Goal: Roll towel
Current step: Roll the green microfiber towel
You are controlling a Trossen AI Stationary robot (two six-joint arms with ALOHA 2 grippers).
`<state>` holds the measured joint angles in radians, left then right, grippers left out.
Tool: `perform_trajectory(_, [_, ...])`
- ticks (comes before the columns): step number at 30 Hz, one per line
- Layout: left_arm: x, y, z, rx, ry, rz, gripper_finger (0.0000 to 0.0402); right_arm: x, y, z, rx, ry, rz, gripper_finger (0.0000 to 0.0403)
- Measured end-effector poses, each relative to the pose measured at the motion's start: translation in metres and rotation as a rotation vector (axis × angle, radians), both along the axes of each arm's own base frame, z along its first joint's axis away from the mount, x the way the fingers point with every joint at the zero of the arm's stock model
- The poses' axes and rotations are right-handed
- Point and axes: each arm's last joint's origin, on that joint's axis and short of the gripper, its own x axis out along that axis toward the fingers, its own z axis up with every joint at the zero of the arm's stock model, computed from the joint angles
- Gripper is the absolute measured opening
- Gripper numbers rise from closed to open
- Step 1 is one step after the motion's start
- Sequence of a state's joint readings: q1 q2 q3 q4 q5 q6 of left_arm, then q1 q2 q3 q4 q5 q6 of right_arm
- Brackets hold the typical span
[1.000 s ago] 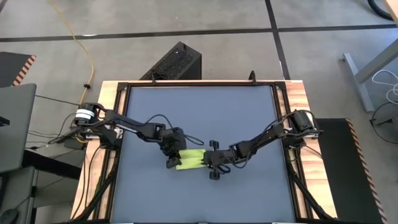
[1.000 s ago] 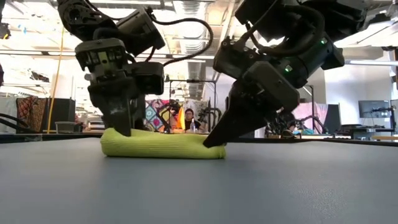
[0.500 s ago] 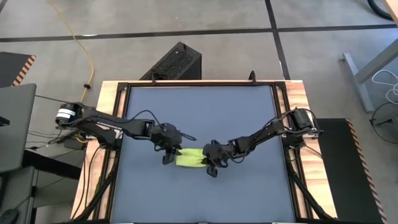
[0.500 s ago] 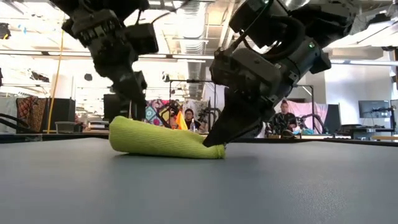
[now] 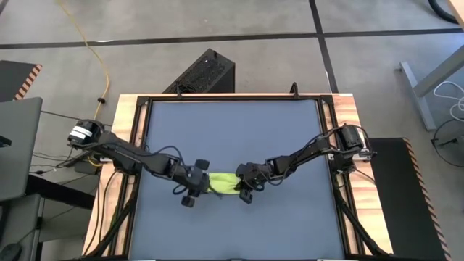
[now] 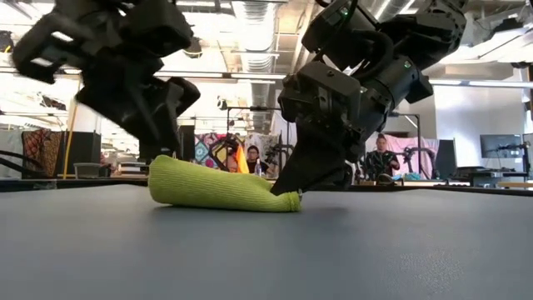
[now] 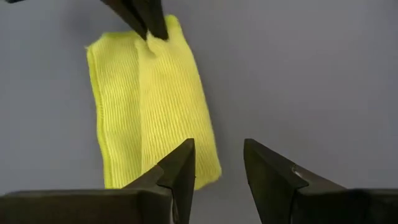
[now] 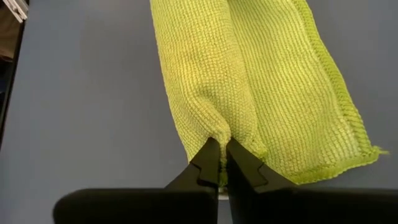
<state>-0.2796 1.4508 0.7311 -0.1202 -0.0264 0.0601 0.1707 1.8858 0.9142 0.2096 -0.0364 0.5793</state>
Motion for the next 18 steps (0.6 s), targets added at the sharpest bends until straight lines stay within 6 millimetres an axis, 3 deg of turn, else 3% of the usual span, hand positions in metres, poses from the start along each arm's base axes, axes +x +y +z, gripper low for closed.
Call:
perform_trajectory(7, [0.000, -0.008, -0.016, 0.222, 0.027, 0.000, 0.0127, 0.000, 0.000, 0.000, 0.002, -0.005, 0.001, 0.0033])
perform_trajectory(12, [0.010, -0.014, -0.039, 0.156, 0.061, -0.026, 0.0145, 0.000, -0.002, 0.000, 0.012, 0.000, 0.006, 0.0034])
perform_trajectory(18, [0.012, -0.013, -0.053, 0.065, 0.137, 0.139, 0.0155, 0.000, -0.003, 0.000, 0.032, 0.007, -0.010, 0.0034])
